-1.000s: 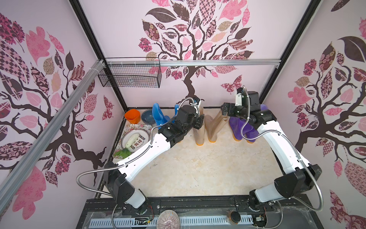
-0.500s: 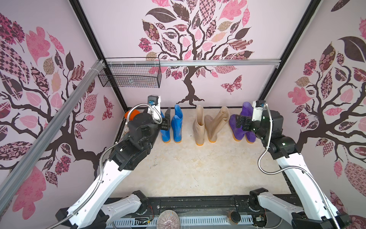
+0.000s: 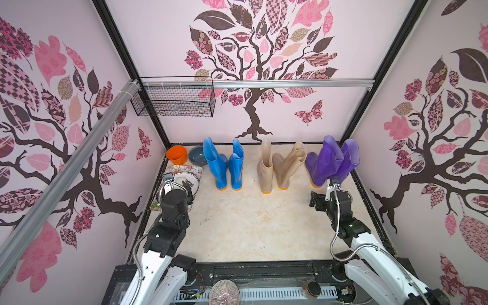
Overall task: Match and arrange rain boots in pairs
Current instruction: Reset both arms
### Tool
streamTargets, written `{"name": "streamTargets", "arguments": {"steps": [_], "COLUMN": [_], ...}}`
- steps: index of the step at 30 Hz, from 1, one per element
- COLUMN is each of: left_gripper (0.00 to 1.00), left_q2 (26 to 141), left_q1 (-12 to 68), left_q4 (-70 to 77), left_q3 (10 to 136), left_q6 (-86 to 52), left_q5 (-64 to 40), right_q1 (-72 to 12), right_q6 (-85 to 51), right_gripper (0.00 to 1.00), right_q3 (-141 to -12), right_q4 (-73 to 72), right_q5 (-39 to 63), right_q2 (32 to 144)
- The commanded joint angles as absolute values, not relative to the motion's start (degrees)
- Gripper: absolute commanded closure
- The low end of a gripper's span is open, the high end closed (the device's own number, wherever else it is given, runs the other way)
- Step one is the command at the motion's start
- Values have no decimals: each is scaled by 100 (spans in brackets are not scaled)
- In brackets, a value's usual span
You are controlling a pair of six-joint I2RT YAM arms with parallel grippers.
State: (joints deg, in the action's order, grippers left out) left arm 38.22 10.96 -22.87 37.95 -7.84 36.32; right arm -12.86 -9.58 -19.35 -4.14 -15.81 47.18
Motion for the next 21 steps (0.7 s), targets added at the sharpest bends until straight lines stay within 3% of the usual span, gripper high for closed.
{"name": "streamTargets", "arguments": {"steps": [1,6,12,17,21], "left_gripper": [25,21,18,16,15], "left_q2": [4328,5361,7308,8146,8787], "left_q1": [365,343,318,35,-68], "left_q4": [-1314,1769,3777,3926,4909], "left_q3": [3159,1933,1827,2408,2175], "left_q6": [-1317,-295,-155,-536,-522], "left_q5": [2725,3165,2500,2069,1465], "right_q1": [-1259,-1202,-716,-702,-658], "right_q6": [-727,-293,-305,63,180], "right_gripper": [0,0,0,1,0], "right_q3": [-1615,-1238,-1626,-1499,-1119], "right_q4": [-2290,-4393,-5517,-6682,-7622], "right_q5": [-2044,-2092,-1672,-1252,-915], "right_q2": [5197,6424,7826,8629,8918]}}
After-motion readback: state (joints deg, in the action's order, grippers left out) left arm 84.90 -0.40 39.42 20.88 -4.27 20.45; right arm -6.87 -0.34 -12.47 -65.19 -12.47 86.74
